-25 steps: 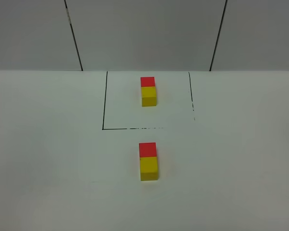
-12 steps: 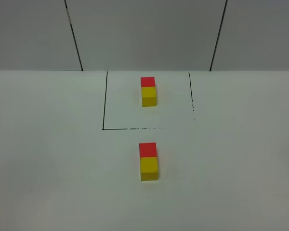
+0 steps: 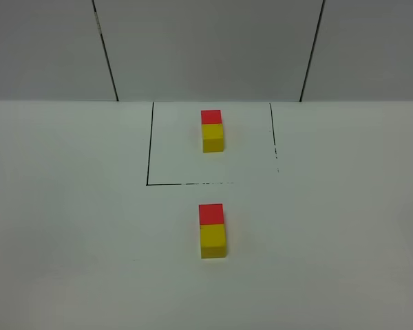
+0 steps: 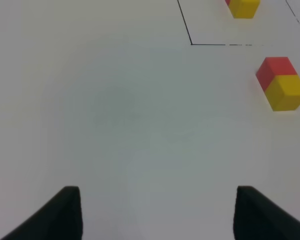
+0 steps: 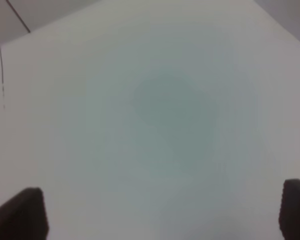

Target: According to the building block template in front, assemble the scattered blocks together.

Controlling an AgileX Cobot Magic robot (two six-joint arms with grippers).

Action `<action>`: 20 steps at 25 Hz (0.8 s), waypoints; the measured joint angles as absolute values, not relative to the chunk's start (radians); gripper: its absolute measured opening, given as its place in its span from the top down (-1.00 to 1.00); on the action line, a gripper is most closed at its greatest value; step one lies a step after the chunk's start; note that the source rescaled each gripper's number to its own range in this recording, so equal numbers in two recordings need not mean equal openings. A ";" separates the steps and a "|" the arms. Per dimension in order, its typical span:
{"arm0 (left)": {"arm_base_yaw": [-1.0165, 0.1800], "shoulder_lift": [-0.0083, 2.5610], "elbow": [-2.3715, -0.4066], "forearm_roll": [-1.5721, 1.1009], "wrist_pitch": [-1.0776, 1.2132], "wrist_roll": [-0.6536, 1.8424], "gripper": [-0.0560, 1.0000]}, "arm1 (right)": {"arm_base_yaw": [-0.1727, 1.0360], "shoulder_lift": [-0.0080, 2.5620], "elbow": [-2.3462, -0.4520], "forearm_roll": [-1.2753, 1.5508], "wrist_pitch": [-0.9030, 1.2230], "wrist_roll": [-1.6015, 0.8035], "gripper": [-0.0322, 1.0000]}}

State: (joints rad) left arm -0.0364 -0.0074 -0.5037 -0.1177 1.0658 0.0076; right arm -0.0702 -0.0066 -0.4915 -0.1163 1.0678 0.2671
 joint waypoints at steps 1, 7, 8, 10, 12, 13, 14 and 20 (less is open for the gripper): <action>-0.036 -0.007 -0.504 -0.118 1.066 0.008 0.19 | -0.070 -0.007 -0.492 -0.113 1.067 0.267 -0.67; -0.036 -0.007 -0.504 -0.118 1.066 0.008 0.19 | -0.056 -0.007 -0.492 -0.108 1.065 0.264 -0.65; -0.036 -0.007 -0.504 -0.118 1.066 0.008 0.19 | -0.056 -0.007 -0.492 -0.107 1.065 0.264 -0.64; -0.036 -0.007 -0.504 -0.118 1.066 0.008 0.19 | -0.045 -0.007 -0.492 -0.107 1.065 0.264 -0.63; -0.036 -0.007 -0.504 -0.118 1.066 0.008 0.19 | -0.015 -0.007 -0.492 -0.106 1.065 0.264 -0.63; -0.036 -0.007 -0.504 -0.118 1.066 0.008 0.19 | -0.002 -0.007 -0.492 -0.106 1.065 0.264 -0.63; -0.036 -0.007 -0.504 -0.118 1.066 0.008 0.19 | 0.006 -0.007 -0.492 -0.108 1.065 0.264 -0.63; -0.036 -0.007 -0.504 -0.118 1.066 0.008 0.19 | 0.012 -0.007 -0.492 -0.122 1.064 0.282 -0.63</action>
